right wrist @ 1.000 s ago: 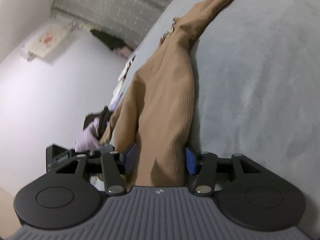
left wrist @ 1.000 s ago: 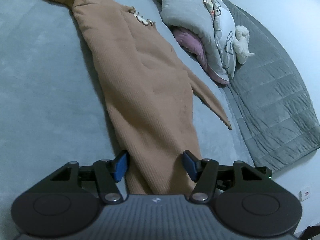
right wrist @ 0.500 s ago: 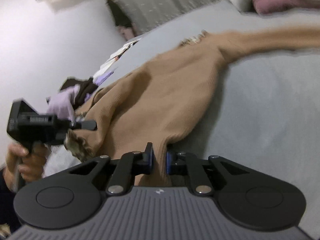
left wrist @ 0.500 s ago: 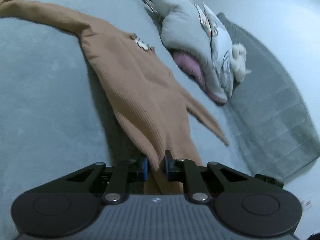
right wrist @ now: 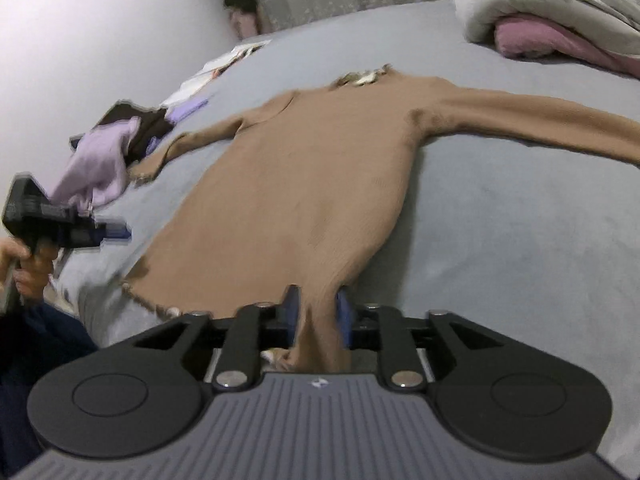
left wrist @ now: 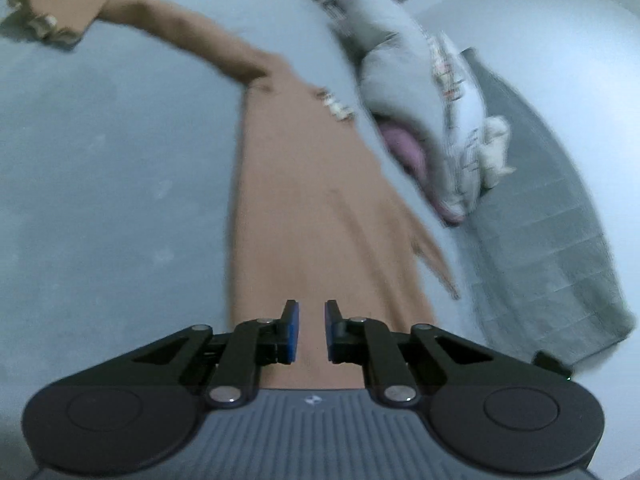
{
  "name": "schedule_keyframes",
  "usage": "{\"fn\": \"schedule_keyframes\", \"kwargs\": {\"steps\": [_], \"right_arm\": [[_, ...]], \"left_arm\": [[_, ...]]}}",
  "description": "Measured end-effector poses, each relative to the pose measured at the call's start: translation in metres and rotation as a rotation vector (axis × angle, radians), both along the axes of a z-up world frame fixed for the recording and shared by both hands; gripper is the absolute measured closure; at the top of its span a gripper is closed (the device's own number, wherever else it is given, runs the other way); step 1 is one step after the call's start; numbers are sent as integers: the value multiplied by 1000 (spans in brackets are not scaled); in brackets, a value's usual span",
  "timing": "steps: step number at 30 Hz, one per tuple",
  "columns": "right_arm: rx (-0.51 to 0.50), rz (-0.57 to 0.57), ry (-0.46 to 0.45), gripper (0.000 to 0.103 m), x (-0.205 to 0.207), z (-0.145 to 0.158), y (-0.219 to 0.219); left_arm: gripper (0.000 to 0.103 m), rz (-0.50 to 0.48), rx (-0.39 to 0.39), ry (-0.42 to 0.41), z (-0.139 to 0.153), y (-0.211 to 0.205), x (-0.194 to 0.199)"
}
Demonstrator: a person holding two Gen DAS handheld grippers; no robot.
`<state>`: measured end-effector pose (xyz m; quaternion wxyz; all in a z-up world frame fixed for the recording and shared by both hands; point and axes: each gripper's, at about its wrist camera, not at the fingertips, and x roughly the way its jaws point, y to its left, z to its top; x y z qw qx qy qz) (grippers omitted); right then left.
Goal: Fold clothes
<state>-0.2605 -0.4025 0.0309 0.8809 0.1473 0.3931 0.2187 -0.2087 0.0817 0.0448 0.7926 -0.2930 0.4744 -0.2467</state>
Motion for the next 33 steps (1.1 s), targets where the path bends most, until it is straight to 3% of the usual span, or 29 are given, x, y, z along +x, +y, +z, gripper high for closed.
{"fn": "schedule_keyframes", "kwargs": {"steps": [1,3,5,9,11,13,16,17,19,21,22,23,24,26,28,30,33], "right_arm": [[47,-43,12,49,3,-3,-10],[66,-107,60,25,9,-15,-22],[59,-159,118,24,17,-28,-29],[175,-234,195,24,24,-53,-46],[316,-244,207,24,24,-64,-52],[371,-210,231,22,26,-76,-41],[362,-203,207,5,26,-77,-26],[360,-201,203,3,27,-77,-22],[339,-191,190,3,26,-75,-12],[333,-173,178,5,23,-74,-3],[335,-163,175,11,21,-74,0],[337,-159,176,17,19,-75,1],[343,-159,179,30,17,-76,0],[382,-178,193,46,11,-81,-11],[427,-190,210,55,8,-84,-19],[440,-170,211,56,7,-85,-17],[373,-140,194,63,8,-80,-6]], "left_arm": [[91,-3,20,3,-2,-3,1],[89,7,84,14,-9,-7,5],[86,12,100,21,-13,-8,7],[48,-54,95,-9,-16,-23,8],[46,-80,102,-21,-18,-32,9],[45,-96,124,-29,-20,-39,8],[31,-144,108,-52,-21,-51,6],[24,-173,98,-62,-21,-57,5],[23,-211,98,-82,-22,-67,2],[23,-204,118,-96,-23,-72,-1],[27,-190,120,-97,-24,-72,-3],[39,-179,122,-93,-24,-71,-3],[50,-152,121,-74,-25,-66,-2],[59,-77,70,-15,-29,-49,0],[59,-10,47,9,-29,-39,-1],[59,17,98,-21,-24,-34,-4],[57,24,117,-46,-20,-33,-8]]}}
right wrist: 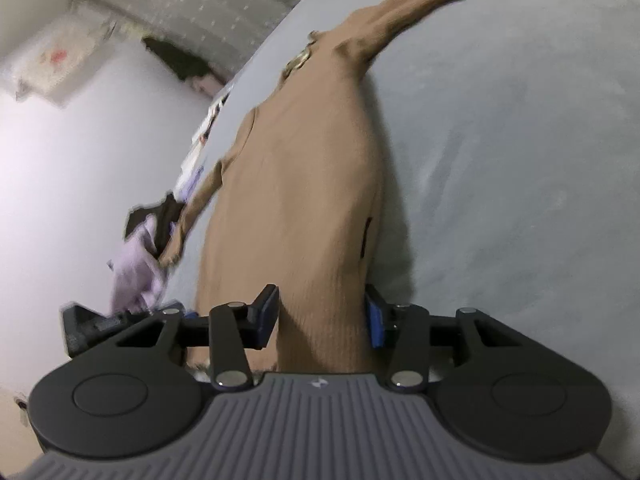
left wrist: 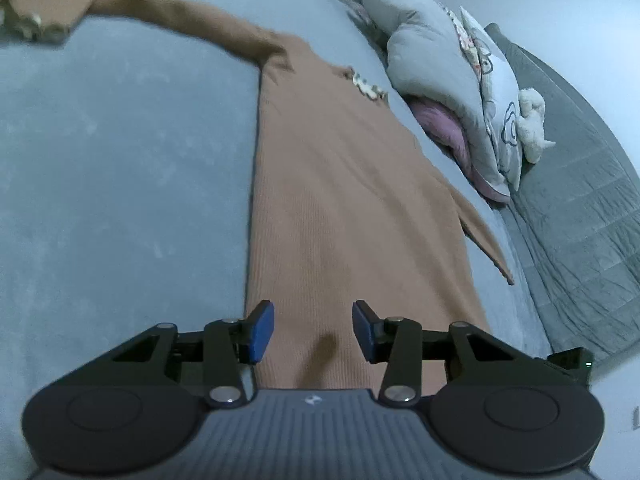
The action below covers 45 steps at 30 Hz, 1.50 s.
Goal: Fold clothes
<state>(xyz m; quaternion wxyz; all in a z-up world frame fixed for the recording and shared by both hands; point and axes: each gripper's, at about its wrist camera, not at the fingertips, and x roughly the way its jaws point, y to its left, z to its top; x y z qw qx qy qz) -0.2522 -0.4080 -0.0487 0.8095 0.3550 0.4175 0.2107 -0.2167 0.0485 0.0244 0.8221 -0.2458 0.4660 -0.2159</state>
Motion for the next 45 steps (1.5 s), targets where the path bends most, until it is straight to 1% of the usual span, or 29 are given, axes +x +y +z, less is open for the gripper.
{"fn": "schedule_keyframes", "kwargs": {"steps": [1,2,3,5,6,7,8,10,12,13,17,21,24,26,28,29,31,32,33,34,35,36,37,39,40,42,44,45], "right_arm": [[-22,5,-6,72,1,2,3],[-39,5,-10,77,2,3,5],[-57,6,-15,83,3,5,7],[-110,14,-30,85,2,10,13],[-140,18,-39,86,0,13,15],[-175,21,-54,87,-2,19,18],[-217,25,-79,87,-5,27,22],[-258,30,-119,87,-9,39,25],[-272,30,-146,87,-15,49,26],[-278,32,-155,87,-17,53,26],[-290,60,-177,87,-24,62,31],[-259,88,-169,87,-28,61,33],[-216,96,-179,87,-28,60,27],[-182,94,-193,83,-29,62,23],[-127,99,-194,79,-27,61,18],[-121,118,-185,78,-27,60,20],[-139,198,-183,67,-27,58,32],[-147,272,-195,64,-30,59,42],[-142,339,-218,56,-33,61,50],[-126,375,-245,47,-37,64,53],[-97,402,-272,41,-40,68,56],[-40,421,-303,32,-44,72,55],[25,415,-320,28,-45,74,49],[115,354,-310,27,-41,73,33],[146,312,-285,27,-38,70,24],[152,228,-226,27,-32,61,10],[129,107,-145,26,-27,50,-7],[159,44,-100,25,-26,42,-18]], "left_arm": [[57,-9,14,-9,0,-3,0],[57,-25,37,-19,-2,-8,0],[54,-39,61,-34,-3,-14,0],[54,-61,95,-63,-2,-23,-1],[70,-80,120,-83,-1,-29,-1],[91,-91,132,-89,-1,-32,-2],[103,-114,159,-75,-3,-38,-2],[103,-130,192,-89,-4,-42,-3],[103,-137,232,-109,3,-45,-7],[103,-137,238,-111,4,-44,-8],[103,-128,197,-108,12,-33,-13],[103,-126,156,-133,25,-16,-15],[103,-128,139,-108,21,-11,-10],[103,-139,159,-84,16,-16,-6],[103,-149,167,-30,2,-21,-1],[103,-153,170,-27,0,-22,-1],[103,-181,207,-50,2,-31,-1],[103,-186,216,-54,3,-33,-1],[103,-188,223,-55,3,-34,0],[103,-190,232,-56,3,-35,1],[103,-193,239,-59,3,-35,2],[103,-198,248,-65,3,-36,2],[103,-200,253,-69,3,-37,3],[103,-204,259,-75,3,-38,2],[103,-206,262,-78,2,-39,2],[103,-204,259,-75,1,-38,3],[103,-200,254,-71,0,-36,3],[103,-197,249,-67,-1,-35,3]]}}
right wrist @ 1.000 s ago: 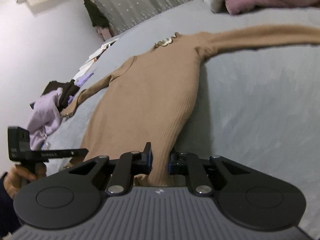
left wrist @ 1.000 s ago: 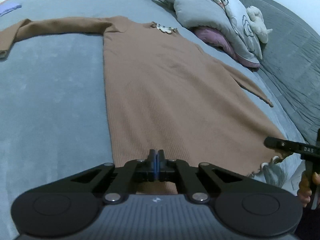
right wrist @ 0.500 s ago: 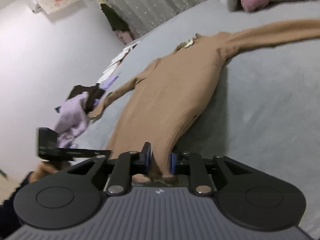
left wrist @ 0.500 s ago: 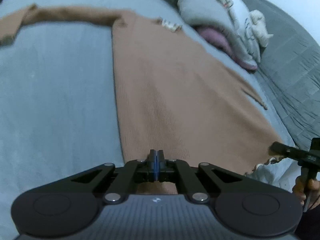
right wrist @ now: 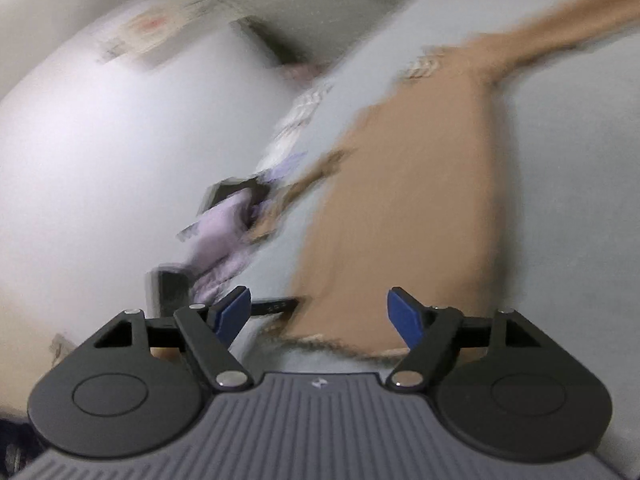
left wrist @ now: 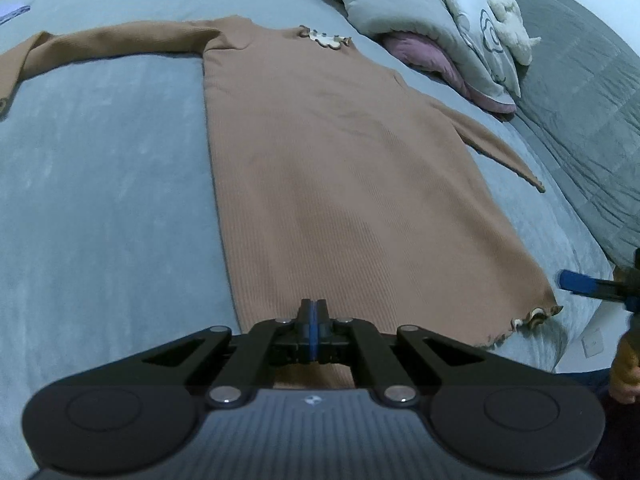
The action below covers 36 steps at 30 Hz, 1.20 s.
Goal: Fold clothes
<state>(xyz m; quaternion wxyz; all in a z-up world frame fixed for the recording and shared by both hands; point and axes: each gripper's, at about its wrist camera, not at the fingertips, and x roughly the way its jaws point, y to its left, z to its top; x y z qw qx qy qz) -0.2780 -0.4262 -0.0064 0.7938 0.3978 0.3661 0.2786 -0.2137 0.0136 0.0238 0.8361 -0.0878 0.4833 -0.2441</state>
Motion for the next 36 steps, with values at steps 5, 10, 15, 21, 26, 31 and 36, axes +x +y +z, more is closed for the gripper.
{"fn": "schedule_keyframes", "kwargs": {"steps": [5,10,15,21,26,31,36], "right_arm": [[316,-300,279,25,-3,-64,-54],[95,-263,157,23,4,-51,-8],[46,-214,134,87,17,-49,22],[-198,-218,-19,91,11,-12,43],[-847,-107,-311,91,-11,27,102],[-1470,93,-522,90,-39,-7,199],[-1621,203,-628,76,-53,-27,234]], "left_arm": [[103,-6,7,-8,1,-4,-1],[103,-25,6,-18,0,-9,1],[103,-14,-26,-24,-2,-10,-1],[103,-10,-51,-45,2,-12,-7],[103,-6,-68,-45,8,-10,-10],[103,13,10,-41,5,-6,-9],[103,6,32,-47,7,-3,-8]]}}
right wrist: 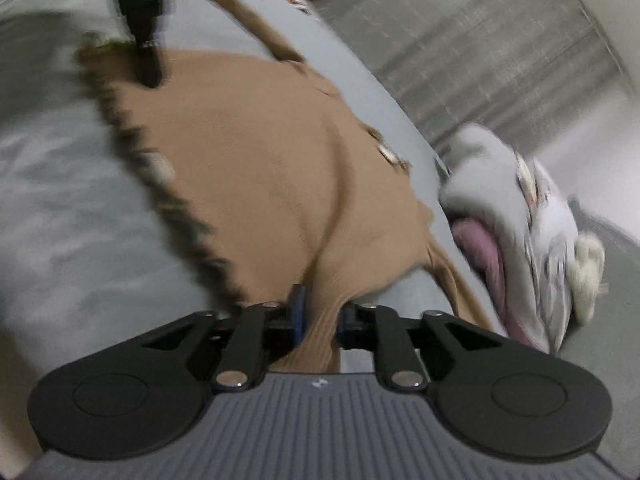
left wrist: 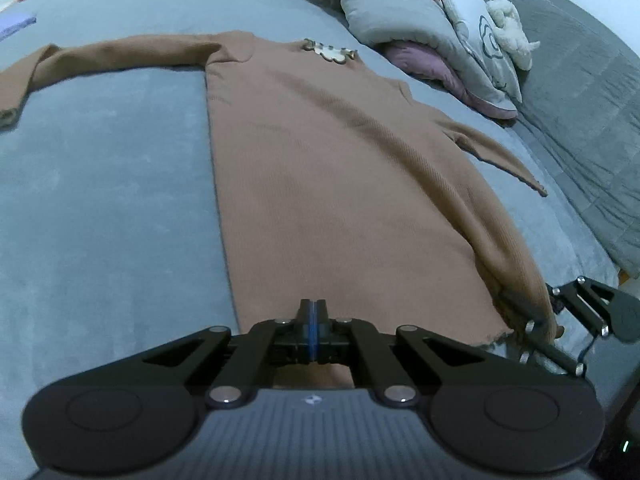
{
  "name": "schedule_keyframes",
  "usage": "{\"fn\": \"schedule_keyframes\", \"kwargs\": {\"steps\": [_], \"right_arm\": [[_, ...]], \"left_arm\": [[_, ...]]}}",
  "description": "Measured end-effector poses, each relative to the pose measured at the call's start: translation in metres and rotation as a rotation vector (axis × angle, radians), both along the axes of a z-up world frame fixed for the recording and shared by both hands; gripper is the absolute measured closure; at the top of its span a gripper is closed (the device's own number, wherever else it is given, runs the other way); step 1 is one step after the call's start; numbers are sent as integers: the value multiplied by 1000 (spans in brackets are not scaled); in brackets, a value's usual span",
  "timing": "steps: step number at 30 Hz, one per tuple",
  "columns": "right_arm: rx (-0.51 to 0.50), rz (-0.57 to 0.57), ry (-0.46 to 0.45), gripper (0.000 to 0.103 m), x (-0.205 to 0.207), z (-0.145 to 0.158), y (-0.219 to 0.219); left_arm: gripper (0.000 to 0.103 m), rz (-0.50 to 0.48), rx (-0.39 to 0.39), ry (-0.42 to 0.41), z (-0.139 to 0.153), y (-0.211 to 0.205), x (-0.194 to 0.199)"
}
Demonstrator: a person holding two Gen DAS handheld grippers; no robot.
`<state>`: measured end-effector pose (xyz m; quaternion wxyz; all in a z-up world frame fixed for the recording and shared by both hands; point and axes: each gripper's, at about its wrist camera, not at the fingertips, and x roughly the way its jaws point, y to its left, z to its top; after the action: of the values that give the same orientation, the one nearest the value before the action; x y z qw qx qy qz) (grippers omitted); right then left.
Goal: Fold clothes
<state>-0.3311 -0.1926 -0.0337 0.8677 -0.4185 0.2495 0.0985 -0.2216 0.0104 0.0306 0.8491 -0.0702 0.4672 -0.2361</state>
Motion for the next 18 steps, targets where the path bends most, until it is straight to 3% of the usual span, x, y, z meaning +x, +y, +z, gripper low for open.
{"fn": "schedule_keyframes", "kwargs": {"steps": [3,6,7,8,10,13,16,18], "right_arm": [[132,-10,61,73,6,12,-17],[538,-124,192,67,28,48,-77],[738,-189,235,65,39,60,-112],[856,-226,258,64,45,65,-134],[993,-286,292,61,54,62,-168],[1067,-324,352,54,65,52,-187],[1095,-318,371,52,69,47,-185],[1114,-311,385,51,68,46,-184]], "left_arm": [[103,-3,-1,9,1,2,2],[103,4,-28,31,2,9,4],[103,9,-49,47,1,13,6],[103,10,-76,70,0,16,8],[102,18,-143,129,-6,24,14],[100,39,-252,241,-18,34,24],[98,83,-312,294,-24,41,30],[86,92,-349,306,-27,41,32]]}}
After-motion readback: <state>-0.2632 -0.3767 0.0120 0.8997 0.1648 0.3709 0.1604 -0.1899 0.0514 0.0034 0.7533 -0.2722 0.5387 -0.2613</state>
